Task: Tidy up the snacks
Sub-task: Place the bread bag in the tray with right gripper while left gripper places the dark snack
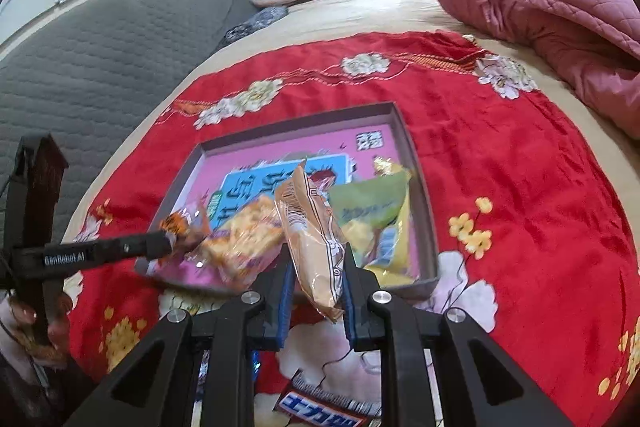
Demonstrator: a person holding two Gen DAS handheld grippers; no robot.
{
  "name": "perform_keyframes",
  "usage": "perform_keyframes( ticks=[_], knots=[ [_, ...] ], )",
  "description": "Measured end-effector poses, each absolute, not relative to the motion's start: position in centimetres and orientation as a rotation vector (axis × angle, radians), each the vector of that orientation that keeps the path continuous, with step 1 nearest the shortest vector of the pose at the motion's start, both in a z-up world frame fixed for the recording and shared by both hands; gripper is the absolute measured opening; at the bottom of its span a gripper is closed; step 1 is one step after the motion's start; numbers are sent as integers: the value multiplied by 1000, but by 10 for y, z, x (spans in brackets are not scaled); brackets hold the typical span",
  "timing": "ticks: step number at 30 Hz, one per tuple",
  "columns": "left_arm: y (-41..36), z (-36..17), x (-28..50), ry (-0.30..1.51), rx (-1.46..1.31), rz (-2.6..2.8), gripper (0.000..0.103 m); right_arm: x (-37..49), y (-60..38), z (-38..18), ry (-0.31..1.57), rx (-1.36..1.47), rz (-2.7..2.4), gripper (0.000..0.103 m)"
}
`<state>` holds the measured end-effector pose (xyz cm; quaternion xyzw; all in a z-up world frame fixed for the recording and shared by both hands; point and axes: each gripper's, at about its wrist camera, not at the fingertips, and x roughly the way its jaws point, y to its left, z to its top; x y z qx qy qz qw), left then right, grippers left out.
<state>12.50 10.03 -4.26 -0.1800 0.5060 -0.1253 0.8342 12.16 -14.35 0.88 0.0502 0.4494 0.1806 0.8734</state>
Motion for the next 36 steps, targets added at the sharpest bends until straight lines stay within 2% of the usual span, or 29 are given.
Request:
perform_keyframes(
  ticks=[21,36],
  knots=[
    [91,-63,133,1097,-319,-228,29,155,-126,-22,992,131,322,21],
    [89,-63,134,1098,-303,-228,29,157,-121,-24,990,103,309,22]
  ],
)
